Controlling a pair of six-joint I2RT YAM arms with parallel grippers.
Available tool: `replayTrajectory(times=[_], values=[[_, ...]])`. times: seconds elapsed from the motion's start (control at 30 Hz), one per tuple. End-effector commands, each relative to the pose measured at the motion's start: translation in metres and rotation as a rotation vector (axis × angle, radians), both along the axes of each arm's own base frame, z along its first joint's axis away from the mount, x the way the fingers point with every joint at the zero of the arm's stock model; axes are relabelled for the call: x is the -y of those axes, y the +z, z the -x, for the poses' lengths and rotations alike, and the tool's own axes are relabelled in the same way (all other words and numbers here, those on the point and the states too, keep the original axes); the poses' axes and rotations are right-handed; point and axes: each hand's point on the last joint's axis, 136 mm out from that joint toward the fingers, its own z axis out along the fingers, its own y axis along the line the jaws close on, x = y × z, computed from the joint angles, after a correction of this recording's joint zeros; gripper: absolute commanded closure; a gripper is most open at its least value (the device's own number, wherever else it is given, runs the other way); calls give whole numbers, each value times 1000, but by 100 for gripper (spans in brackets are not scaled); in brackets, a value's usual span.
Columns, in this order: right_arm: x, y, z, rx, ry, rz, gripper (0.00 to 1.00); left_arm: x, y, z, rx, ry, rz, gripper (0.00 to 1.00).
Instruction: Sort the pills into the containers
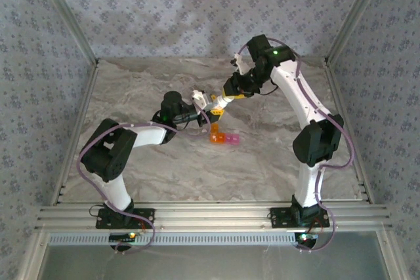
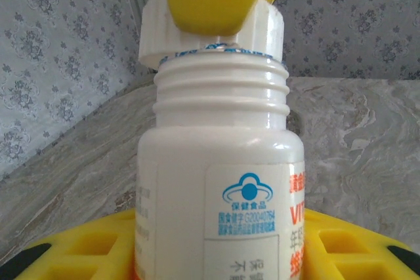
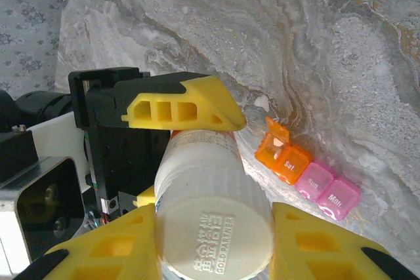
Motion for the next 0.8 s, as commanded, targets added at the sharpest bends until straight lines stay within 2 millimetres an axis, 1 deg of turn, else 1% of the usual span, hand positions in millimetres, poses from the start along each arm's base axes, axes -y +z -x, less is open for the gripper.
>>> replayTrajectory(times=[0.0, 0.17, 0.37, 0.77], values=[[-4, -3, 6, -24, 31, -10, 64, 3, 15, 4, 51, -37, 19, 100], [-7, -7, 10, -31, 53, -12, 64, 3, 17, 4, 57, -38, 17, 100], [-7, -7, 23, -44, 106, -24, 64, 4, 19, 3, 62, -44, 19, 100], [-12, 8, 33, -45, 140, -108, 65, 5, 29, 11, 76, -76, 37, 100]])
